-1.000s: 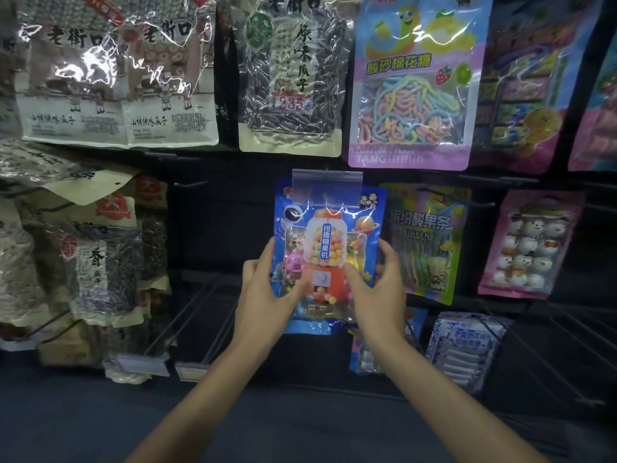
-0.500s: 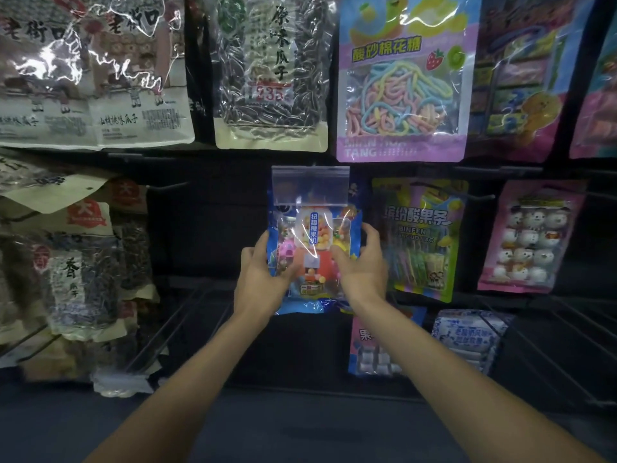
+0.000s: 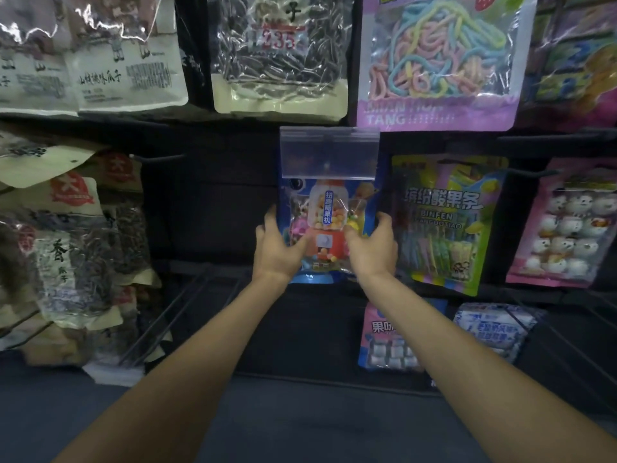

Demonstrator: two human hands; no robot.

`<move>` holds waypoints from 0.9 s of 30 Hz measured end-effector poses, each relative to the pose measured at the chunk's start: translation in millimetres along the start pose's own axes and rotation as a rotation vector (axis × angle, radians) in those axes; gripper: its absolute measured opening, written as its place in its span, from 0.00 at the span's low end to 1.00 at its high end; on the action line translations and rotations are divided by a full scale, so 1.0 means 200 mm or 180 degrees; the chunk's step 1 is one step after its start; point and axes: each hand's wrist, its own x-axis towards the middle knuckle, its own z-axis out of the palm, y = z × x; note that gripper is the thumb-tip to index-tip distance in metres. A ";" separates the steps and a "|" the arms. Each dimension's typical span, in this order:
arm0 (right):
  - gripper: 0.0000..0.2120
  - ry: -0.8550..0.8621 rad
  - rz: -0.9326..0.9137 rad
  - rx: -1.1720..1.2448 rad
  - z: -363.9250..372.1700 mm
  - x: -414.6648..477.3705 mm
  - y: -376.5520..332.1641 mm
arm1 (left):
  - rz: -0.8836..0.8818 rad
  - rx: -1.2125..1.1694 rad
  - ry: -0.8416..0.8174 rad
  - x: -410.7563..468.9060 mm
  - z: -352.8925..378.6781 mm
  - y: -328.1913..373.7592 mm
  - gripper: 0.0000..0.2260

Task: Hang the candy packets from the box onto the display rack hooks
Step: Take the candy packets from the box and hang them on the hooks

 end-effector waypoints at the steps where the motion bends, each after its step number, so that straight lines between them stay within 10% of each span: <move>1: 0.28 0.0002 -0.0050 -0.0021 0.02 0.00 0.01 | 0.0031 -0.0030 -0.0049 0.00 0.01 -0.02 0.41; 27: 0.50 -0.0731 0.0040 0.0726 0.08 0.06 -0.01 | -0.0184 -0.0561 -0.0171 0.10 0.18 0.00 0.33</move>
